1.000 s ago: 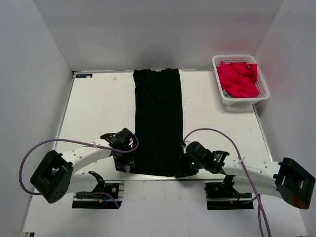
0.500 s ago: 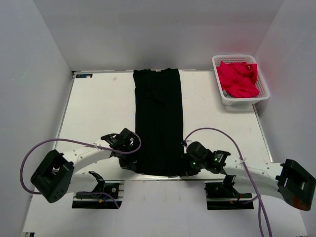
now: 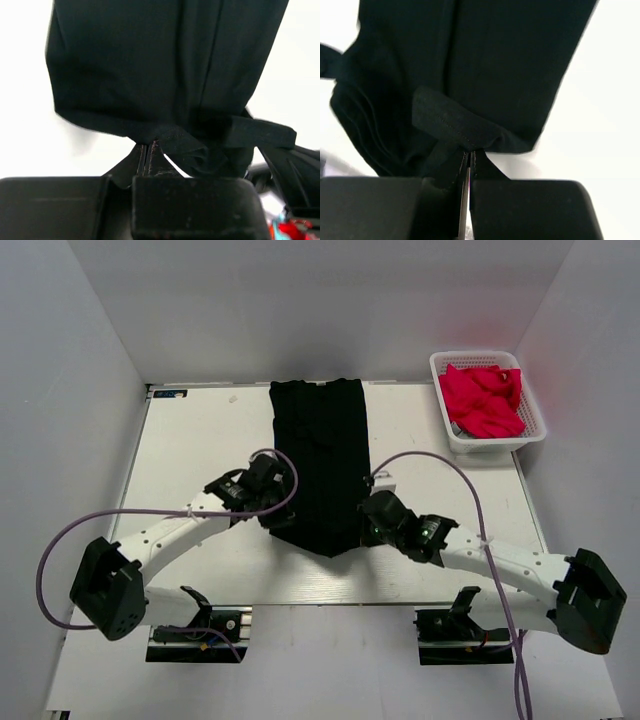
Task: Fold and stack the t-shirts
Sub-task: Fold the folded rectangular tshirt in 1/3 of the way
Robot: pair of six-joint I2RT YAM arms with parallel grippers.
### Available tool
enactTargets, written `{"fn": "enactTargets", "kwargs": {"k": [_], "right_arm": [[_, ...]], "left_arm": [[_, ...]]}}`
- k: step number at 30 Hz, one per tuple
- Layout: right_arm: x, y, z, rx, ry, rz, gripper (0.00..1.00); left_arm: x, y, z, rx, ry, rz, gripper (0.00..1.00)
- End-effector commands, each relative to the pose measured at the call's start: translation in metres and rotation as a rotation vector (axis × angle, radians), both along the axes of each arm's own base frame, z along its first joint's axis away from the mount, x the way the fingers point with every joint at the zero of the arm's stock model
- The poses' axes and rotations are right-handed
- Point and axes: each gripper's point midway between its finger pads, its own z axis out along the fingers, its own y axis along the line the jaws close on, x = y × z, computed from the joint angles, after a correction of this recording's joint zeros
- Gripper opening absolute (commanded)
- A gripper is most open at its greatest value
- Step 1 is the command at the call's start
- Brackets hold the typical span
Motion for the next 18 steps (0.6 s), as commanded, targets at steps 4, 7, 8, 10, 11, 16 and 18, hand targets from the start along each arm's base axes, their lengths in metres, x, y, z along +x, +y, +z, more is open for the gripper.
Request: {"fn": "enactTargets", "kwargs": {"k": [4, 7, 8, 10, 11, 16, 18], "right_arm": [[0.087, -0.002, 0.063, -0.047, -0.285, -0.177, 0.0], [0.116, 0.003, 0.083, -0.048, -0.335, -0.206, 0.0], [0.126, -0.003, 0.08, -0.066, -0.33, -0.228, 0.0], [0.136, -0.001, 0.089, -0.063, -0.345, -0.228, 0.0], [0.147, -0.005, 0.087, -0.081, -0.343, -0.247, 0.0], [0.178, -0.005, 0.093, -0.072, -0.363, -0.25, 0.0], [0.189, -0.002, 0.091, -0.078, -0.359, -0.227, 0.0]], "left_arm": [[0.079, 0.013, 0.039, 0.114, -0.233, 0.188, 0.0], [0.11, 0.014, 0.053, 0.137, -0.281, 0.251, 0.0], [0.119, 0.016, 0.052, 0.149, -0.281, 0.269, 0.0], [0.136, 0.015, 0.066, 0.145, -0.33, 0.277, 0.0], [0.148, 0.013, 0.073, 0.123, -0.364, 0.287, 0.0], [0.182, 0.012, 0.076, 0.143, -0.41, 0.29, 0.0], [0.199, 0.012, 0.083, 0.133, -0.452, 0.285, 0.0]]}}
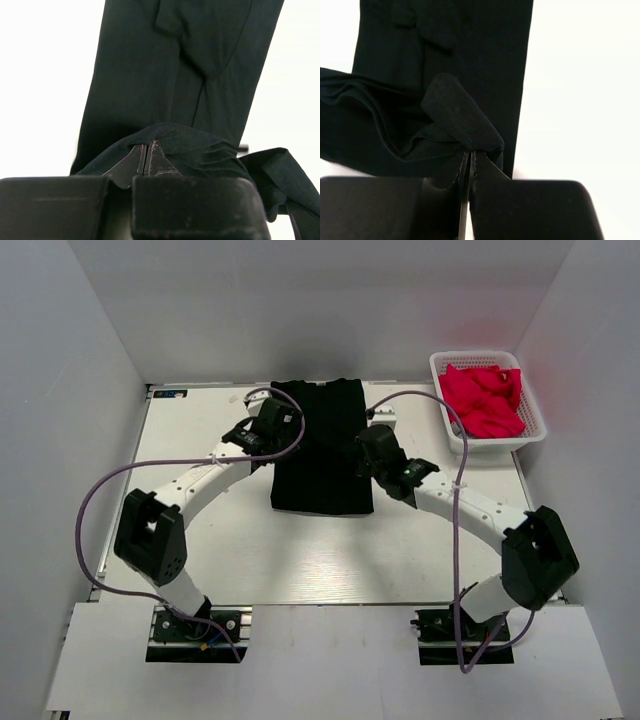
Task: Fold and stack the t-shirts
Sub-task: Fold the folded rectangular tshirt in 1/3 of the way
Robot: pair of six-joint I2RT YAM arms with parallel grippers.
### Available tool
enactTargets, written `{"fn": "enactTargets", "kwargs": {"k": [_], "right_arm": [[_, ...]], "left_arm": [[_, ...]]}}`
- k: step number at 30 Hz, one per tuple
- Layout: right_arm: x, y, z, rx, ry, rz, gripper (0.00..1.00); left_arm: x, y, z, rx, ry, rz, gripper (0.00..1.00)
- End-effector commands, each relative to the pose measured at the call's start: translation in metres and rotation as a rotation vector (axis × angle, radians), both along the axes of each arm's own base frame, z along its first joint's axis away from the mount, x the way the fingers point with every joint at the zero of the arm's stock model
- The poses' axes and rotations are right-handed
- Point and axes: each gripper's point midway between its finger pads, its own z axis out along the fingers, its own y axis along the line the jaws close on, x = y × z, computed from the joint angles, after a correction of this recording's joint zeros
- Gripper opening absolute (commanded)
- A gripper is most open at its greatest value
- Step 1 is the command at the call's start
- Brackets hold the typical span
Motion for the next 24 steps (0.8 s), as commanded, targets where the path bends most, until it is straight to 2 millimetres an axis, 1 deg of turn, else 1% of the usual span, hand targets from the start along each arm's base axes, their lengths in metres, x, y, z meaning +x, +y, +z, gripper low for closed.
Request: {"fn": "enactTargets", "kwargs": {"k": [1, 2, 3, 4, 5, 6, 7, 8, 9, 10, 11, 12, 13, 14, 15, 16, 17, 18, 19, 20, 21, 22, 23, 24], "right_arm": [[0.034, 0.009, 0.03, 0.04, -0.093, 0.02, 0.0], [0.037, 0.011, 0.029, 0.039, -0.096, 0.036, 0.0], [0.046, 0.008, 0.026, 0.028, -0.095, 0.028, 0.0], [0.051, 0.01, 0.027, 0.033, -0.1, 0.034, 0.0], [0.057, 0.013, 0.025, 0.035, -0.093, 0.04, 0.0], [0.063, 0.009, 0.023, 0.032, -0.092, 0.032, 0.0], [0.066, 0.01, 0.023, 0.038, -0.091, 0.033, 0.0], [0.069, 0.014, 0.019, 0.042, -0.079, 0.056, 0.0], [0.075, 0.016, 0.015, 0.036, -0.072, 0.063, 0.0], [0.08, 0.014, 0.007, 0.026, -0.058, 0.058, 0.0], [0.088, 0.017, 0.008, 0.039, -0.077, 0.07, 0.0], [0.094, 0.019, 0.004, 0.036, -0.075, 0.071, 0.0], [0.102, 0.017, -0.007, 0.029, -0.064, 0.063, 0.0], [0.106, 0.016, -0.01, 0.024, -0.061, 0.059, 0.0], [0.116, 0.019, 0.002, 0.038, -0.081, 0.056, 0.0], [0.125, 0.014, -0.02, 0.011, -0.042, 0.038, 0.0], [0.136, 0.019, -0.03, 0.019, -0.019, 0.034, 0.0], [0.135, 0.019, -0.031, 0.018, -0.012, 0.038, 0.0], [0.146, 0.015, -0.035, 0.023, -0.01, 0.024, 0.06], [0.154, 0.016, -0.031, 0.034, -0.028, 0.023, 0.11], [0.162, 0.009, -0.042, 0.017, -0.016, -0.015, 0.2], [0.174, 0.005, -0.042, 0.021, -0.023, -0.032, 0.52], [0.181, 0.006, -0.041, 0.026, -0.018, -0.032, 0.62], [0.187, 0.008, -0.036, 0.046, -0.02, -0.013, 0.72]], "left_arm": [[0.033, -0.001, 0.025, 0.003, -0.118, 0.002, 0.0], [0.04, 0.001, 0.022, 0.002, -0.12, 0.012, 0.0], [0.047, 0.004, 0.023, 0.003, -0.138, 0.016, 0.0], [0.052, 0.002, 0.023, 0.009, -0.146, 0.009, 0.0], [0.06, 0.004, 0.02, 0.012, -0.142, 0.021, 0.0], [0.066, 0.008, 0.019, 0.024, -0.141, 0.024, 0.0], [0.068, 0.007, 0.015, 0.032, -0.128, 0.024, 0.0], [0.075, 0.01, 0.02, 0.026, -0.14, 0.036, 0.0], [0.08, 0.013, 0.016, 0.036, -0.135, 0.04, 0.0], [0.085, 0.011, 0.009, 0.041, -0.127, 0.039, 0.0], [0.089, 0.011, 0.005, 0.042, -0.128, 0.024, 0.0], [0.096, 0.012, 0.004, 0.054, -0.14, 0.009, 0.0], [0.103, 0.009, 0.006, 0.044, -0.159, 0.01, 0.0], [0.11, 0.01, -0.008, 0.058, -0.141, 0.002, 0.0], [0.113, 0.007, -0.015, 0.064, -0.129, -0.011, 0.0], [0.121, 0.009, -0.015, 0.07, -0.135, -0.009, 0.0], [0.132, 0.012, -0.025, 0.081, -0.126, 0.008, 0.06], [0.132, 0.012, -0.037, 0.091, -0.105, 0.007, 0.11], [0.142, 0.015, -0.034, 0.096, -0.123, 0.008, 0.2], [0.147, 0.02, -0.04, 0.102, -0.127, 0.013, 0.52], [0.155, 0.017, -0.038, 0.102, -0.153, 0.006, 0.71], [0.166, 0.018, -0.039, 0.102, -0.167, 0.002, 0.9], [0.174, 0.021, -0.037, 0.101, -0.175, 0.0, 1.0], [0.184, 0.017, -0.019, 0.091, -0.2, 0.003, 1.0]]}}
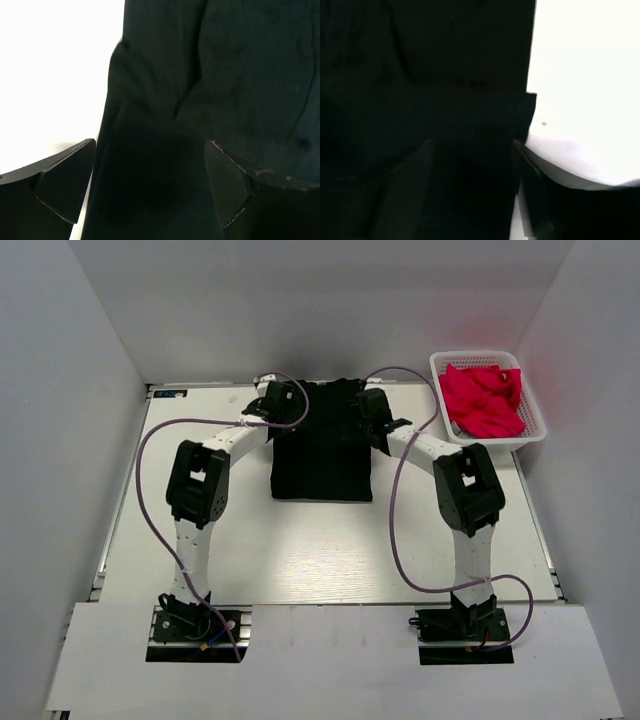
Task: Fold and stack the t-shirts
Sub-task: Fold the folded rectangular tshirt in 1/3 of the way, then grab one side of the 2/3 rectangular tshirt with both arms
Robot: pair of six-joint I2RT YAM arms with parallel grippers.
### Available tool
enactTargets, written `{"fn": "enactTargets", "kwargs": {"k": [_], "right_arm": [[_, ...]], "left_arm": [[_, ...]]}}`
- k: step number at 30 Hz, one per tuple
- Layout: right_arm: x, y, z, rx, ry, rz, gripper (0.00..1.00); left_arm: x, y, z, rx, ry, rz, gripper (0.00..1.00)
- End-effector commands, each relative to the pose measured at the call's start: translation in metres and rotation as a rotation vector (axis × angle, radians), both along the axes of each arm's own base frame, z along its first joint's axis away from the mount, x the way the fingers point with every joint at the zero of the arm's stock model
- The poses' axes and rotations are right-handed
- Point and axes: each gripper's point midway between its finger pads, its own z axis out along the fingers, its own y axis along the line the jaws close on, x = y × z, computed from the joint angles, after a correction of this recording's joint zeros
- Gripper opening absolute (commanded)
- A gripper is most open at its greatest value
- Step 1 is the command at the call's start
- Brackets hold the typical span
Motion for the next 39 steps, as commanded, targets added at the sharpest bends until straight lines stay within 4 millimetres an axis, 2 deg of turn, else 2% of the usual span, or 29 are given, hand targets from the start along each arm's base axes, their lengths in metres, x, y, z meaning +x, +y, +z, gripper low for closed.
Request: {"fn": "enactTargets", "kwargs": {"k": [1, 2, 5, 6, 7, 8, 9, 10, 11, 12, 13, 14, 15, 16, 17, 18, 19, 21, 25, 26, 29, 32, 33, 34, 35, 36, 37, 38, 39], "right_arm": [[0.044, 0.003, 0.049, 0.05, -0.108, 0.023, 0.9], [0.045, 0.004, 0.052, 0.061, -0.104, 0.04, 0.9], [0.031, 0.005, 0.06, 0.059, -0.072, 0.092, 0.9], [0.024, 0.006, 0.06, 0.058, -0.064, 0.106, 0.9], [0.002, 0.007, 0.045, 0.073, -0.006, 0.151, 0.9], [-0.008, 0.007, 0.055, 0.1, -0.007, 0.155, 0.9], [-0.025, 0.002, 0.049, 0.106, 0.019, 0.165, 0.9], [-0.041, 0.01, 0.048, 0.145, 0.049, 0.224, 0.9], [-0.068, 0.002, 0.026, 0.156, 0.119, 0.213, 0.9], [-0.078, 0.002, 0.038, 0.185, 0.109, 0.234, 0.9], [-0.089, 0.002, 0.035, 0.201, 0.127, 0.249, 0.9], [-0.115, -0.008, 0.022, 0.214, 0.172, 0.232, 0.9], [-0.12, -0.01, 0.021, 0.223, 0.174, 0.233, 0.9], [-0.127, -0.011, 0.018, 0.233, 0.189, 0.225, 0.9], [-0.144, -0.02, -0.003, 0.226, 0.242, 0.207, 0.9], [-0.148, -0.021, 0.007, 0.237, 0.218, 0.209, 0.9], [-0.156, -0.025, -0.002, 0.238, 0.242, 0.198, 0.9], [-0.165, -0.024, -0.006, 0.264, 0.257, 0.2, 0.9], [-0.175, -0.022, -0.025, 0.289, 0.315, 0.207, 0.9], [-0.178, -0.021, -0.029, 0.287, 0.329, 0.211, 0.9], [-0.17, -0.015, -0.037, 0.299, 0.329, 0.216, 0.9], [-0.17, -0.01, -0.049, 0.315, 0.372, 0.217, 0.82], [-0.171, -0.009, -0.056, 0.322, 0.396, 0.208, 0.76], [-0.173, -0.007, -0.057, 0.331, 0.413, 0.207, 0.71], [-0.176, -0.005, -0.058, 0.341, 0.426, 0.218, 0.66], [-0.178, -0.003, -0.058, 0.345, 0.43, 0.226, 0.61], [-0.182, -0.005, -0.06, 0.343, 0.437, 0.214, 0.45], [-0.183, -0.006, -0.058, 0.352, 0.431, 0.213, 0.34], [-0.189, -0.009, -0.064, 0.352, 0.446, 0.203, 0.2]], "left_arm": [[0.037, 0.005, 0.051, -0.021, -0.103, -0.003, 1.0], [0.04, 0.01, 0.059, -0.022, -0.107, 0.006, 1.0], [0.033, 0.004, 0.078, -0.055, -0.111, -0.029, 1.0], [0.021, 0.006, 0.068, -0.051, -0.079, -0.037, 1.0], [0.012, 0.006, 0.067, -0.06, -0.065, -0.052, 1.0], [-0.006, 0.013, 0.048, -0.043, -0.013, -0.051, 1.0], [-0.019, 0.012, 0.066, -0.076, -0.028, -0.064, 1.0], [-0.032, 0.014, 0.064, -0.081, -0.012, -0.074, 1.0], [-0.055, 0.011, 0.042, -0.089, 0.038, -0.091, 1.0], [-0.069, 0.007, 0.04, -0.101, 0.047, -0.116, 1.0], [-0.082, 0.004, 0.055, -0.143, 0.026, -0.134, 1.0], [-0.103, 0.004, 0.031, -0.165, 0.075, -0.155, 1.0], [-0.115, 0.0, 0.027, -0.206, 0.097, -0.179, 1.0], [-0.125, 0.003, 0.022, -0.209, 0.114, -0.17, 1.0], [-0.139, 0.007, 0.011, -0.211, 0.135, -0.175, 1.0], [-0.146, 0.005, 0.003, -0.228, 0.158, -0.177, 1.0], [-0.157, 0.007, -0.01, -0.226, 0.195, -0.179, 1.0], [-0.167, 0.005, -0.018, -0.232, 0.223, -0.186, 1.0], [-0.179, 0.011, -0.049, -0.216, 0.298, -0.153, 0.8], [-0.183, 0.012, -0.053, -0.212, 0.31, -0.151, 0.78], [-0.184, 0.011, -0.07, -0.215, 0.343, -0.145, 0.67], [-0.184, 0.011, -0.08, -0.208, 0.366, -0.141, 0.48], [-0.184, 0.011, -0.08, -0.208, 0.366, -0.141, 0.42], [-0.188, 0.009, -0.08, -0.216, 0.381, -0.148, 0.3], [-0.188, 0.008, -0.08, -0.222, 0.385, -0.154, 0.24], [-0.2, 0.012, -0.086, -0.216, 0.406, -0.15, 0.17], [-0.201, 0.01, -0.085, -0.233, 0.399, -0.163, 0.11], [-0.205, 0.01, -0.087, -0.239, 0.41, -0.151, 0.0], [-0.206, 0.009, -0.081, -0.253, 0.393, -0.161, 0.0]]}}
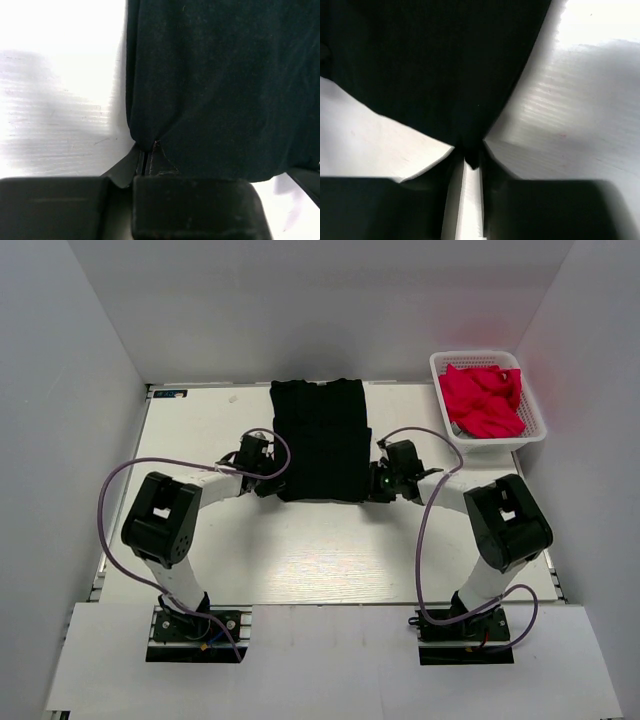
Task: Fold and stack the t-shirts
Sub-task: Grab one side of the 2/3 rectangular tshirt with both arms, then fold the long partially folded tshirt into a neat square
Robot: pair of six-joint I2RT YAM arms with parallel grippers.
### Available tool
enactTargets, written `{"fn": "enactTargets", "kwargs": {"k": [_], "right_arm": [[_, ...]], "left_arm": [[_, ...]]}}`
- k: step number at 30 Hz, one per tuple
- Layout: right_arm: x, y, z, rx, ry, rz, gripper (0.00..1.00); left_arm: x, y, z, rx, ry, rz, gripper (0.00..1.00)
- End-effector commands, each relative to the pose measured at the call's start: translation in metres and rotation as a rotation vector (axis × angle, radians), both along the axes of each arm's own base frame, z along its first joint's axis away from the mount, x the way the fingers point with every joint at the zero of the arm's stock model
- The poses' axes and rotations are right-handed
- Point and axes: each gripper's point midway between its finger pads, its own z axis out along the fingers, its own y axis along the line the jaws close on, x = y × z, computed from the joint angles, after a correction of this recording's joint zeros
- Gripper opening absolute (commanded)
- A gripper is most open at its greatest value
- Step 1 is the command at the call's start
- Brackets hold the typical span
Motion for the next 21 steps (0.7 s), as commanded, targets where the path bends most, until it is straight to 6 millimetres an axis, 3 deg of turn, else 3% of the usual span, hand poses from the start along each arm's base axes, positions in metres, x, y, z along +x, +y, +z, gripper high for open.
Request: {"fn": "enactTargets", "kwargs": {"k": [1, 3, 5, 7, 8, 10, 11, 12, 13, 14, 15, 16, 18, 19, 21], "right_arm": [[-0.011, 0.001, 0.005, 0.035, 0.007, -0.009, 0.0], [-0.011, -0.002, 0.011, 0.024, -0.023, -0.017, 0.0], [-0.017, -0.01, 0.022, 0.005, -0.051, -0.003, 0.0], [-0.035, -0.019, 0.03, -0.031, -0.008, 0.011, 0.0], [-0.043, -0.02, 0.038, -0.031, -0.026, 0.037, 0.0], [-0.071, -0.023, 0.053, -0.005, 0.012, 0.086, 0.0], [-0.079, -0.023, 0.08, 0.031, -0.049, 0.121, 0.0], [-0.102, -0.032, 0.075, -0.005, 0.035, 0.136, 0.0], [-0.1, -0.032, 0.094, -0.001, 0.003, 0.157, 0.0], [-0.106, -0.034, 0.112, 0.012, -0.036, 0.166, 0.0], [-0.127, -0.044, 0.109, -0.021, 0.045, 0.183, 0.0], [-0.127, -0.04, 0.136, 0.013, -0.009, 0.214, 0.0], [-0.14, -0.043, 0.145, 0.014, 0.025, 0.235, 0.0], [-0.144, -0.038, 0.16, 0.056, 0.014, 0.261, 0.0], [-0.139, -0.033, 0.181, 0.091, -0.041, 0.278, 0.0]], "left_arm": [[-0.039, 0.003, -0.02, 0.008, 0.101, -0.032, 0.0], [-0.048, 0.001, -0.015, -0.02, 0.098, -0.049, 0.0], [-0.056, -0.005, 0.006, -0.06, 0.074, -0.069, 0.0], [-0.071, -0.006, 0.019, -0.082, 0.075, -0.094, 0.0], [-0.086, -0.01, 0.034, -0.116, 0.069, -0.113, 0.0], [-0.107, -0.017, 0.052, -0.183, 0.077, -0.162, 0.0], [-0.123, -0.018, 0.056, -0.198, 0.106, -0.187, 0.0], [-0.133, -0.024, 0.068, -0.246, 0.115, -0.224, 0.0], [-0.14, -0.028, 0.087, -0.28, 0.084, -0.256, 0.0], [-0.157, -0.029, 0.095, -0.31, 0.135, -0.285, 0.0], [-0.165, -0.031, 0.109, -0.328, 0.124, -0.31, 0.0], [-0.164, -0.033, 0.127, -0.341, 0.101, -0.329, 0.0], [-0.181, -0.036, 0.147, -0.375, 0.131, -0.379, 0.0], [-0.182, -0.038, 0.166, -0.397, 0.087, -0.406, 0.0], [-0.186, -0.04, 0.179, -0.424, 0.054, -0.43, 0.0]]}}
